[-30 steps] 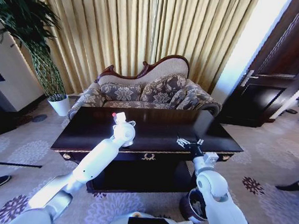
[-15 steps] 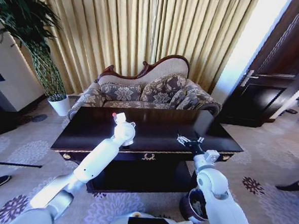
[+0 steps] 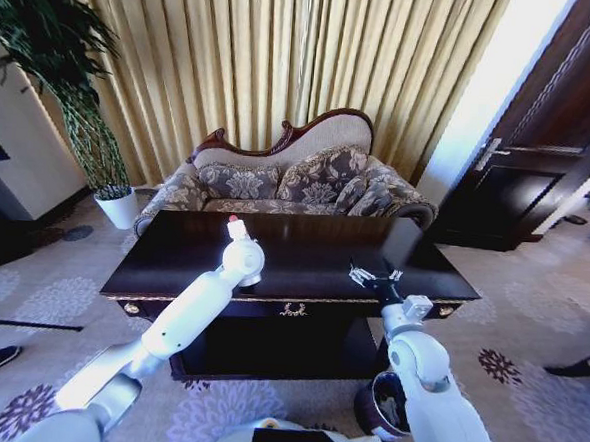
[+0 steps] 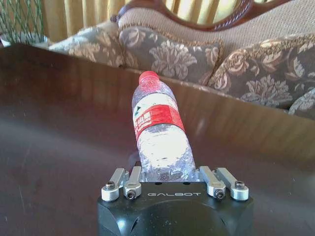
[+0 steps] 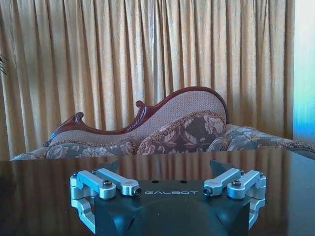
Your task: Move to the front of the table and place the trash on the table into the trash bin.
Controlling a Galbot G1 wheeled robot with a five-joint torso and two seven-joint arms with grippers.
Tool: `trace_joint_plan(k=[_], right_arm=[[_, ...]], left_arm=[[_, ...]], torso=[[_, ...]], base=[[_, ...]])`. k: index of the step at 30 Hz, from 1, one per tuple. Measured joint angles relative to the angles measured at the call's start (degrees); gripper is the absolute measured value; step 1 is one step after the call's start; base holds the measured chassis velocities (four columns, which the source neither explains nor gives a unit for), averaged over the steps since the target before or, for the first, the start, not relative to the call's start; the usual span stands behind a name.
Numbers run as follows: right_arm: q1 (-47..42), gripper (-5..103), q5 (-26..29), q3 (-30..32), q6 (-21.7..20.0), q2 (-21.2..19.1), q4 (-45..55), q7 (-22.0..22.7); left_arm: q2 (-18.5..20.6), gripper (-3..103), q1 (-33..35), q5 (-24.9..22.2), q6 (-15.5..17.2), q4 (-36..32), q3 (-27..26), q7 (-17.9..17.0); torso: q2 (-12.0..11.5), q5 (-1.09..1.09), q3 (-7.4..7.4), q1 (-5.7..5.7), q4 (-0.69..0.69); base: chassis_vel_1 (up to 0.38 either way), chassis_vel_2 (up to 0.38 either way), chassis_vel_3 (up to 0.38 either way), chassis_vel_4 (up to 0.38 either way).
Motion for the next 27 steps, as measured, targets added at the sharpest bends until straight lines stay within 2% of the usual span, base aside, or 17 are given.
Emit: trace_joint_plan(k=[3, 6, 7, 8, 9, 11, 12, 17, 18, 19, 20, 22, 23, 24, 25, 27], right_arm=[[0.1, 100, 0.0, -0.1, 0.0, 0.0, 0.0, 0.0], [0.4, 100, 0.9, -0.2, -0.1, -0.3, 0.0, 0.1], [0.4, 100, 0.9, -0.2, -0.1, -0.3, 0.0, 0.1], [0.5, 100, 1.4, -0.2, -0.3, -0.4, 0.1, 0.1], [0.9, 100, 3.6, -0.4, -0.9, -1.2, 0.6, 0.1], [1.6, 100, 7.6, -0.7, -1.8, -2.4, 1.1, 0.1], [1.6, 100, 7.6, -0.7, -1.8, -2.4, 1.1, 0.1], [4.4, 100, 24.5, -2.2, -5.0, -6.7, 3.0, -0.1], [4.4, 100, 24.5, -2.2, -5.0, -6.7, 3.0, -0.1], [5.0, 100, 27.1, -2.5, -5.4, -7.4, 3.2, -0.6], [6.0, 100, 30.2, -3.2, -6.0, -8.5, 3.3, -1.6], [7.8, 100, 32.5, -4.7, -6.0, -9.6, 2.8, -3.0], [8.4, 100, 33.1, -5.2, -5.9, -9.9, 2.5, -3.2], [8.4, 100, 33.1, -5.2, -5.9, -9.9, 2.5, -3.2], [10.1, 100, 34.4, -6.3, -5.4, -10.1, 2.0, -3.5], [12.9, 100, 35.9, -7.6, -5.2, -10.1, 1.5, -3.7]], left_arm=[[0.8, 37, 0.4, 3.6, 0.0, -0.3, 0.2, 2.6], [2.7, 36, 1.5, 14.5, -0.5, -0.3, 0.7, 10.7], [2.7, 36, 1.5, 14.5, -0.5, -0.3, 0.7, 10.7], [3.1, 36, 1.8, 17.0, -0.7, -0.3, 0.7, 12.4], [4.4, 36, 2.7, 23.1, -1.3, -0.1, 0.7, 16.6], [6.2, 36, 4.2, 30.3, -2.7, -0.1, 0.3, 21.9], [6.2, 36, 4.2, 30.3, -2.7, -0.1, 0.3, 21.9], [12.3, 36, 8.9, 51.1, -12.6, -0.3, -1.2, 37.8], [12.3, 36, 8.9, 51.1, -12.6, -0.3, -1.2, 37.8], [13.2, 36, 9.3, 54.2, -14.4, -0.3, -1.5, 40.2], [14.7, 36, 9.8, 58.9, -17.9, -0.3, -2.1, 43.7], [16.4, 36, 9.9, 64.8, -23.0, -0.3, -2.9, 47.3], [17.1, 36, 9.8, 66.8, -24.8, -0.3, -3.1, 48.7], [17.1, 36, 9.8, 66.8, -24.8, -0.3, -3.1, 48.7], [18.3, 36, 9.5, 70.0, -27.7, -0.6, -3.4, 50.9], [20.0, 36, 8.9, 73.6, -31.2, -1.6, -3.2, 53.6]], torso=[[0.0, 0.00, 0.00, 0.00, 0.00], [0.0, 0.00, 0.00, 0.00, -0.01], [0.0, 0.00, 0.00, 0.00, -0.01], [0.0, 0.00, 0.00, 0.00, 0.00], [0.0, 0.00, 0.00, 0.00, 0.00], [0.0, -0.01, 0.00, 0.00, -0.01], [0.0, -0.01, 0.00, 0.00, -0.01], [0.0, -0.01, 0.00, 0.00, 0.02], [0.0, -0.01, 0.00, 0.00, 0.02], [0.0, -0.01, 0.00, 0.00, 0.02], [0.0, -0.03, 0.00, 0.00, 0.01], [0.0, -0.01, 0.00, 0.00, 0.00], [0.0, 0.00, 0.00, 0.00, 0.00], [0.0, 0.00, 0.00, 0.00, 0.00], [0.0, 0.00, 0.00, 0.00, 0.00], [0.0, 0.00, 0.00, 0.01, 0.00]], base=[[0.000, 0.000, 0.000, 0.000], [0.000, 0.000, 0.000, 0.000], [0.000, 0.000, 0.000, 0.000], [0.000, 0.000, 0.000, 0.000], [0.000, 0.000, 0.000, 0.000], [0.000, 0.000, 0.000, 0.000], [0.000, 0.000, 0.000, 0.000], [0.000, 0.000, 0.000, 0.000], [0.000, 0.000, 0.000, 0.000], [0.000, 0.000, 0.000, 0.000], [0.000, 0.000, 0.000, 0.000], [0.000, 0.000, 0.000, 0.000], [0.000, 0.000, 0.000, 0.000], [0.000, 0.000, 0.000, 0.000], [0.000, 0.000, 0.000, 0.000], [0.000, 0.000, 0.000, 0.000]])
